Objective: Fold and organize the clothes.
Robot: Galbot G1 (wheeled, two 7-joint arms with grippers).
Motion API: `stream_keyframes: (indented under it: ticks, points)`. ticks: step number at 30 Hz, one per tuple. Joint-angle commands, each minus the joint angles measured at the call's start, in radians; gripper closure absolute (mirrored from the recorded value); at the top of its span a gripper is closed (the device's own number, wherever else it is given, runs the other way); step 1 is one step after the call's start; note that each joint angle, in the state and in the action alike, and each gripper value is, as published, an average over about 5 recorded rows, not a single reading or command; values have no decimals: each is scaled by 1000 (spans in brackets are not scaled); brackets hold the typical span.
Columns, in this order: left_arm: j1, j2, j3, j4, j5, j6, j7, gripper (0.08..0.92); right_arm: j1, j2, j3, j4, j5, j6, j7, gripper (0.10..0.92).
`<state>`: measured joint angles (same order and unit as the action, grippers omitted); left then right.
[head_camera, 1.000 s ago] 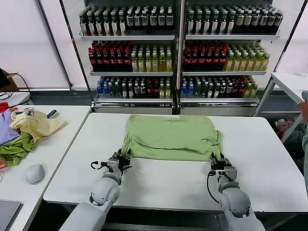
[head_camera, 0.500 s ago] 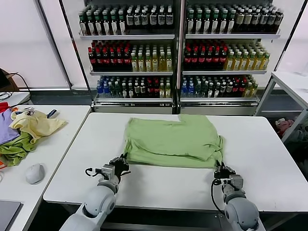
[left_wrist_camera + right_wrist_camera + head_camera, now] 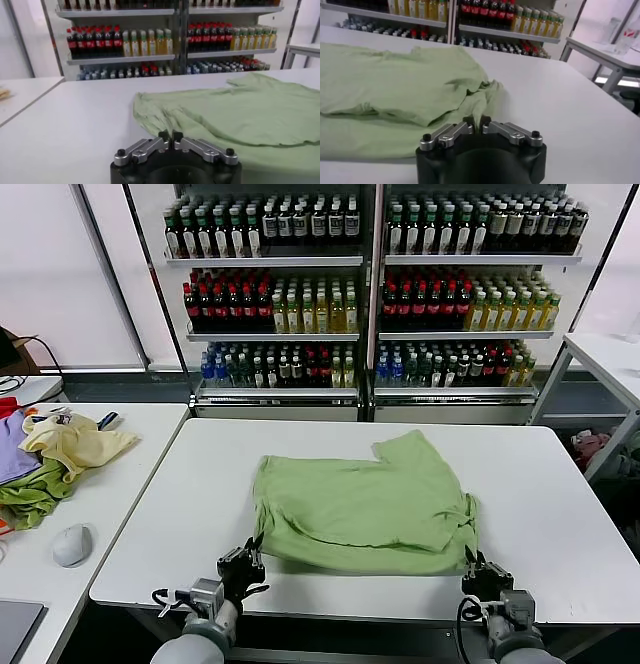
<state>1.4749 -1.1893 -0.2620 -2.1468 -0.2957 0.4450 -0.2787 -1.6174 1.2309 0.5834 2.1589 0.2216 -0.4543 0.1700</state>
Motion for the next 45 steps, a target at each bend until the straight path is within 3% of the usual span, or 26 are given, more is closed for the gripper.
stream_keyframes:
  ticks: [1,8,15,20,25,28,34,45]
  points:
    - [181,-3,-48,-113,75,16,-1,896,-150,7,20,114,-73,28,0,852]
    - [183,-1,-65,-128,102,58,11,749,-102,-10,25,141,-30,133,0,700]
    - [124,17,-103,-146,42,22,11,550,118,-52,-8,59,46,85,17,502]
    - [-66,55,-90,-35,-68,-10,-12,411,415,-78,-105,-155,122,-9,52,363]
    - [-338,74,-22,203,-158,-9,-49,273,679,-81,-222,-380,152,-67,67,238]
    - [-475,78,32,327,-175,-4,-53,205,795,-74,-270,-486,172,-90,71,208]
    - [-676,63,132,530,-199,24,-57,178,969,-43,-351,-713,175,-116,61,203]
    - [-860,-9,211,812,-266,61,-56,177,1161,21,-406,-1033,119,-100,25,203]
